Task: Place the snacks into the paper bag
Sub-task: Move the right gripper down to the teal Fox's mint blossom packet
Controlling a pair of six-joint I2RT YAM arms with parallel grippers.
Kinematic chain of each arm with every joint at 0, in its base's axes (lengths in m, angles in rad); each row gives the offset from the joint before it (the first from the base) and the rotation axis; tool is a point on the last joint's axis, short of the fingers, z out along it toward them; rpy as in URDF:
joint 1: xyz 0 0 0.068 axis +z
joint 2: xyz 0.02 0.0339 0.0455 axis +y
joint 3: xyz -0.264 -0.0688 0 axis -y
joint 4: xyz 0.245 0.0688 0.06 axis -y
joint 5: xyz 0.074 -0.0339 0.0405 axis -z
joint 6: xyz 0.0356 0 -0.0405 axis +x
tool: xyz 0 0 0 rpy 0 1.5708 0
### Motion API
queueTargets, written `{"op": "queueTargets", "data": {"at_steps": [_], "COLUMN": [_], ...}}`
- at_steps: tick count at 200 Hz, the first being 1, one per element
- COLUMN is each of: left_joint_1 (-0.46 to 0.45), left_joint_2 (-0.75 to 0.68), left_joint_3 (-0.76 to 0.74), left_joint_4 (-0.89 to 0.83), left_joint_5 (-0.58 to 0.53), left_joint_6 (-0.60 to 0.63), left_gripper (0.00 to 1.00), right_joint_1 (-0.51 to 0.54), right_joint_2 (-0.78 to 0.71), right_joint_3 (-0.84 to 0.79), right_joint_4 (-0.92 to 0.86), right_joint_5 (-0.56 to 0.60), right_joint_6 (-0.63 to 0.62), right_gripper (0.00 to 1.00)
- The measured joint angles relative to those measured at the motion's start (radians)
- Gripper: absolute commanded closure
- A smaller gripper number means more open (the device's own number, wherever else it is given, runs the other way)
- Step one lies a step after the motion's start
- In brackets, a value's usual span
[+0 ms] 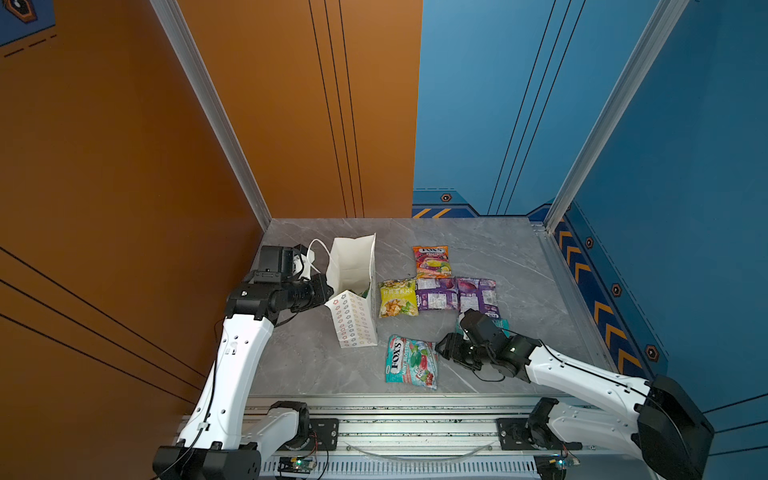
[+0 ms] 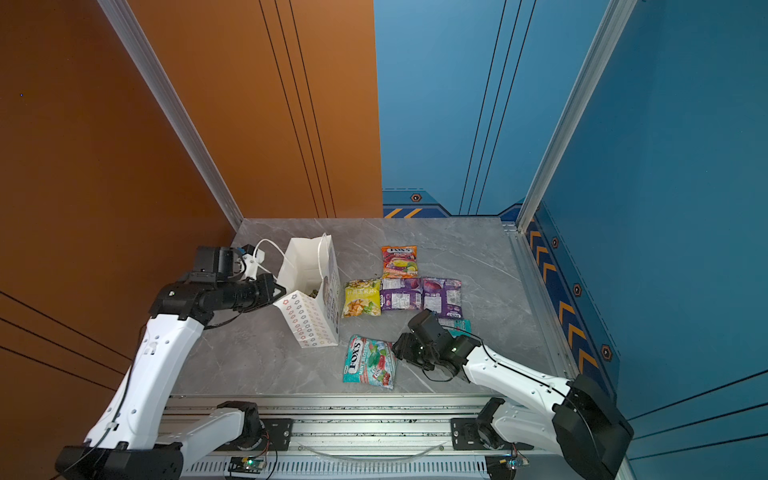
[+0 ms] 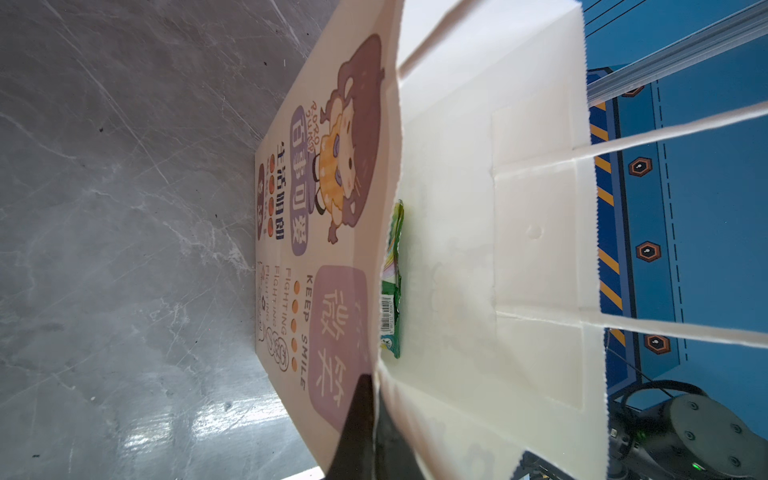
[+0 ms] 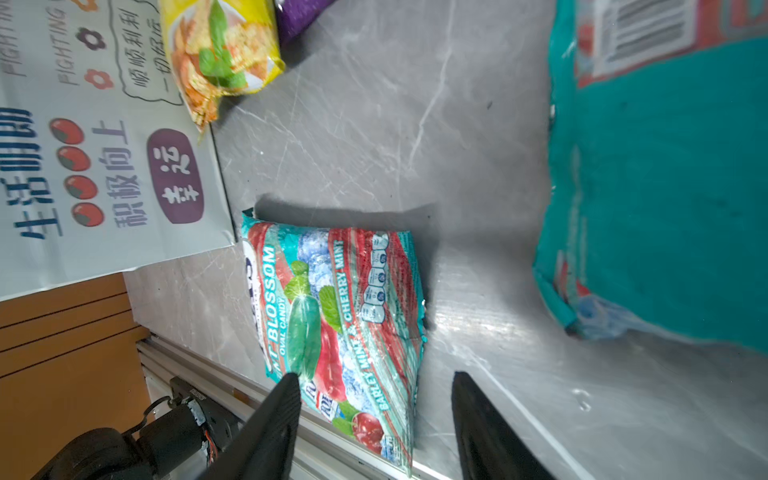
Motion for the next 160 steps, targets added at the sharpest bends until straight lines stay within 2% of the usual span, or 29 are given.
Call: {"op": "queueTargets", "data": {"at_steps": [96, 160], "left_joint_1": [0.000, 0.000], "left_joint_2": [0.000, 0.000], "left_joint_3": [0.000, 0.000], "left_joint_4": [0.000, 0.000], "left_joint_5": [0.000, 0.000], "left_joint_6": [0.000, 0.003], "left_gripper": [0.95, 0.95], "right_joint_1": [0.038, 0.055], "right_joint_2": [0.154, 0.293], "right_joint_3": [-0.061, -0.061], "right_joint_4": [0.222, 0.497], "right_joint_5": [-0.093, -0.151], "right_joint_6": [0.128, 0.224], "right_gripper": [0.39, 0.39]}}
